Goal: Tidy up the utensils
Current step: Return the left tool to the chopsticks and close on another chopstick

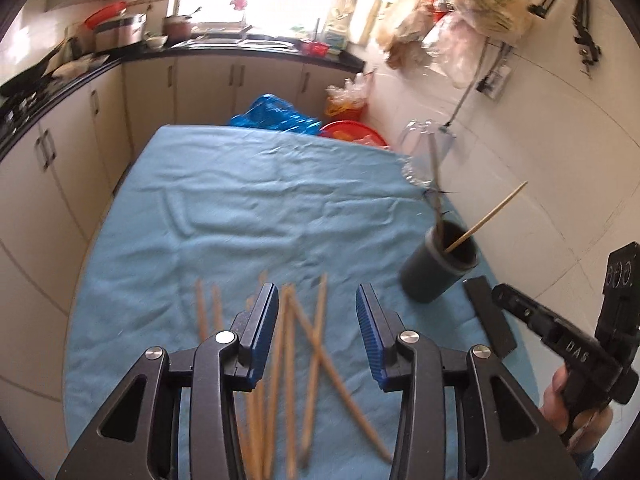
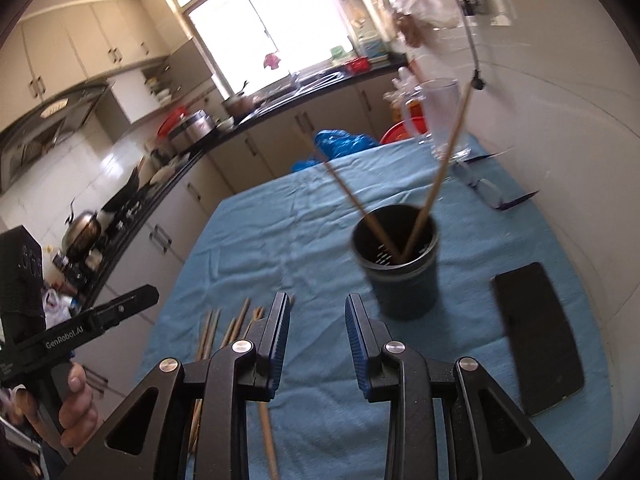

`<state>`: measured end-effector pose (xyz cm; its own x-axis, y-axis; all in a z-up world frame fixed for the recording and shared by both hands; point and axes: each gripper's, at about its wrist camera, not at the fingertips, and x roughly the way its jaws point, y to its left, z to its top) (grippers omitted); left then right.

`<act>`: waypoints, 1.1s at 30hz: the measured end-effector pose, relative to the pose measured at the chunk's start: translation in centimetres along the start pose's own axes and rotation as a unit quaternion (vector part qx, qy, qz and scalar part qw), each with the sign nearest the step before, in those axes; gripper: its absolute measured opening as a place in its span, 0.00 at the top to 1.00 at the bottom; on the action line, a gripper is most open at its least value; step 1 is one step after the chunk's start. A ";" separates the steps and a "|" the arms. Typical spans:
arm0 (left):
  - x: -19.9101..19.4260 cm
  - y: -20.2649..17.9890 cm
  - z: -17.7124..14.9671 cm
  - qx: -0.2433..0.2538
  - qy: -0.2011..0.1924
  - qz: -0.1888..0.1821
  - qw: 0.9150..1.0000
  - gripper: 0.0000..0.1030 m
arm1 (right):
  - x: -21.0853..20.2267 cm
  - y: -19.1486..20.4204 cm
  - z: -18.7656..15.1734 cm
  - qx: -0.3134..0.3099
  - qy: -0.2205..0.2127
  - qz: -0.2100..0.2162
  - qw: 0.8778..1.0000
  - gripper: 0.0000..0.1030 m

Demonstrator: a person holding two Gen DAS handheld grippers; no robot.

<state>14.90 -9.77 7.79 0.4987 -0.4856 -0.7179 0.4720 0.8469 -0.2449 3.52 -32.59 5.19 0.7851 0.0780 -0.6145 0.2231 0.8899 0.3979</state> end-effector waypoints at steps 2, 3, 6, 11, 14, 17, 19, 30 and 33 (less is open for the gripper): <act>-0.3 1.7 -0.9 -0.009 0.003 0.009 1.000 0.62 | 0.6 0.8 -0.4 -0.008 0.007 0.002 1.000 0.69; -0.5 2.7 -1.2 -0.016 0.005 0.014 1.000 0.62 | 0.9 1.3 -0.6 -0.012 0.012 0.004 1.000 0.69; -0.4 4.7 -2.2 -0.029 0.020 0.021 0.999 0.61 | 1.8 2.4 -1.2 -0.022 0.025 0.008 0.999 0.69; 0.0 7.7 -4.0 -0.051 0.042 0.041 0.997 0.61 | 3.1 3.6 -2.3 -0.034 0.047 0.010 0.998 0.69; 0.5 9.2 -5.2 -0.065 0.059 0.040 0.995 0.61 | 3.9 4.1 -2.8 -0.038 0.061 0.006 0.997 0.69; 1.4 10.3 -6.0 -0.079 0.077 0.041 0.993 0.61 | 4.9 4.3 -3.3 -0.040 0.076 0.004 0.996 0.69; 1.9 11.0 -6.6 -0.088 0.089 0.039 0.991 0.61 | 5.6 4.6 -3.7 -0.041 0.088 0.005 0.995 0.69; 2.7 12.6 -7.5 -0.105 0.107 0.042 0.988 0.61 | 12.3 7.2 -6.4 -0.100 0.171 -0.005 0.980 0.69; 2.8 12.8 -7.5 -0.105 0.109 0.043 0.988 0.61 | 14.0 8.0 -7.0 -0.125 0.181 -0.016 0.975 0.69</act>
<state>16.89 1.38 -2.24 0.3511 -0.3719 -0.8593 0.2629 0.9200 -0.2908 12.28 -21.28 -5.01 0.5138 0.1624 -0.8424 0.0602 0.9727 0.2242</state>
